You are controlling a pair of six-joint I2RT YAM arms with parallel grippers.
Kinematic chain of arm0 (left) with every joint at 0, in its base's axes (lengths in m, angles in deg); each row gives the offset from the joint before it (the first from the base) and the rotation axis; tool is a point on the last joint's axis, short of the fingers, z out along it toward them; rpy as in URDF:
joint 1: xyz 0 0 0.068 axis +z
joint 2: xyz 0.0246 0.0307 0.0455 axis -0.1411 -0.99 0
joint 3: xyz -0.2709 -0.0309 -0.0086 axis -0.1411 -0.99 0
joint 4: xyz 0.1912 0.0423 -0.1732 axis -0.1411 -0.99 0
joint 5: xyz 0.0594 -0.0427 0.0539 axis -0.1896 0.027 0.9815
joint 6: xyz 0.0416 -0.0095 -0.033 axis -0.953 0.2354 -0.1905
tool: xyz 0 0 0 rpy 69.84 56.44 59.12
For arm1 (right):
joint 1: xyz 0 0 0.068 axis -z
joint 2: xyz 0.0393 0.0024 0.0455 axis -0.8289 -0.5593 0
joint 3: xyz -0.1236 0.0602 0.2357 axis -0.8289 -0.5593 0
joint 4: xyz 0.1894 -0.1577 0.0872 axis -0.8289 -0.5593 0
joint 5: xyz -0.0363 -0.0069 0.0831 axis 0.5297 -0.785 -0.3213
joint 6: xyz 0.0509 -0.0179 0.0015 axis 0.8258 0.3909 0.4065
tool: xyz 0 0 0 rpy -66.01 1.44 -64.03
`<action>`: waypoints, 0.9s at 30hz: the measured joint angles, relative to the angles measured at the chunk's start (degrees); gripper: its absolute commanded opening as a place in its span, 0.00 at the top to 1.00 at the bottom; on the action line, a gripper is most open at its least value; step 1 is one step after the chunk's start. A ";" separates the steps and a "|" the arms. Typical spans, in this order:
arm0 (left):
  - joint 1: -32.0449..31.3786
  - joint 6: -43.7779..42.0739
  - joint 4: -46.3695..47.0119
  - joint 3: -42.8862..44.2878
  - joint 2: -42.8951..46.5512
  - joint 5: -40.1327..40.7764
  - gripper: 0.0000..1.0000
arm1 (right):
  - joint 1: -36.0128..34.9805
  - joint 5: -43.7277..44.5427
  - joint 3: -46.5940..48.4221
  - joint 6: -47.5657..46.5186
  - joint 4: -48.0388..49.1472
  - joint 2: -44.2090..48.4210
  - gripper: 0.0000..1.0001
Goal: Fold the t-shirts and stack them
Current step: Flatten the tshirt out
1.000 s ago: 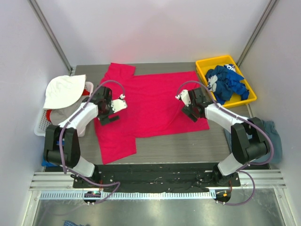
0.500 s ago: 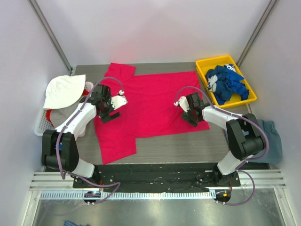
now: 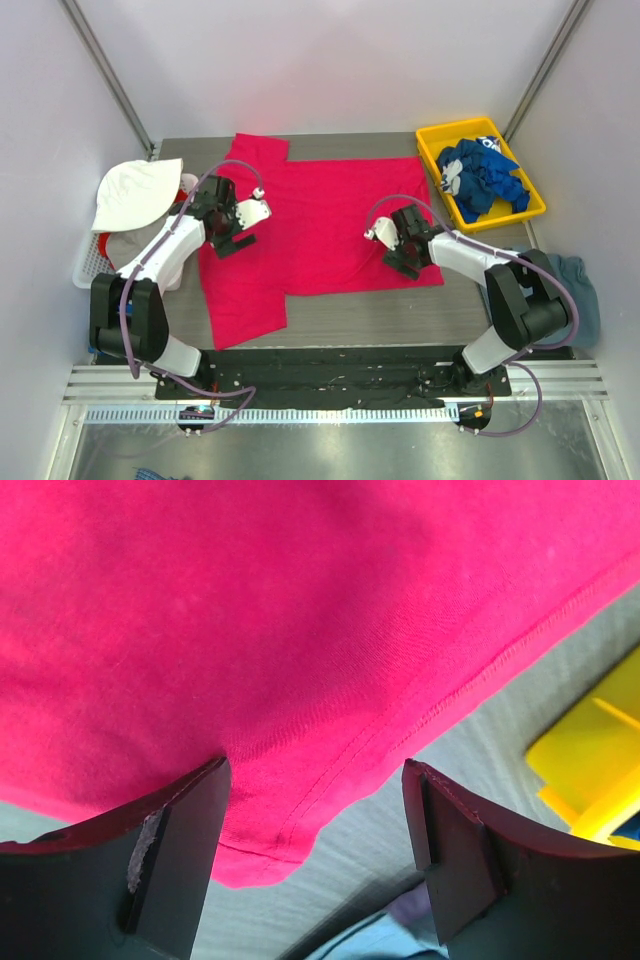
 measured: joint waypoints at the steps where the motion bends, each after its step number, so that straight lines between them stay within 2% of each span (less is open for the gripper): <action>1: 0.00 0.00 -0.09 0.00 0.00 -0.02 0.00 | -0.37 -0.24 -0.33 -0.09 -0.63 0.50 0.21; 10: 0.00 1.60 -1.70 0.00 1.38 -2.08 0.00 | -1.27 0.42 -1.60 0.15 -2.08 2.47 0.21; 18: -0.02 12.55 -2.58 1.46 10.56 -5.09 0.00 | -1.27 2.91 -0.20 6.51 -1.16 8.39 0.20; 22: -0.83 16.11 -8.70 4.44 11.98 -7.52 0.00 | -1.33 2.91 2.47 9.44 -1.88 12.94 0.25; 25: -4.39 14.69 -14.19 2.75 13.20 -8.17 0.00 | -1.64 2.56 2.93 10.32 -3.93 16.11 0.28; 27: -9.05 12.74 -17.99 -1.14 15.28 -7.23 0.01 | -2.08 2.49 2.78 10.32 -6.29 17.90 0.29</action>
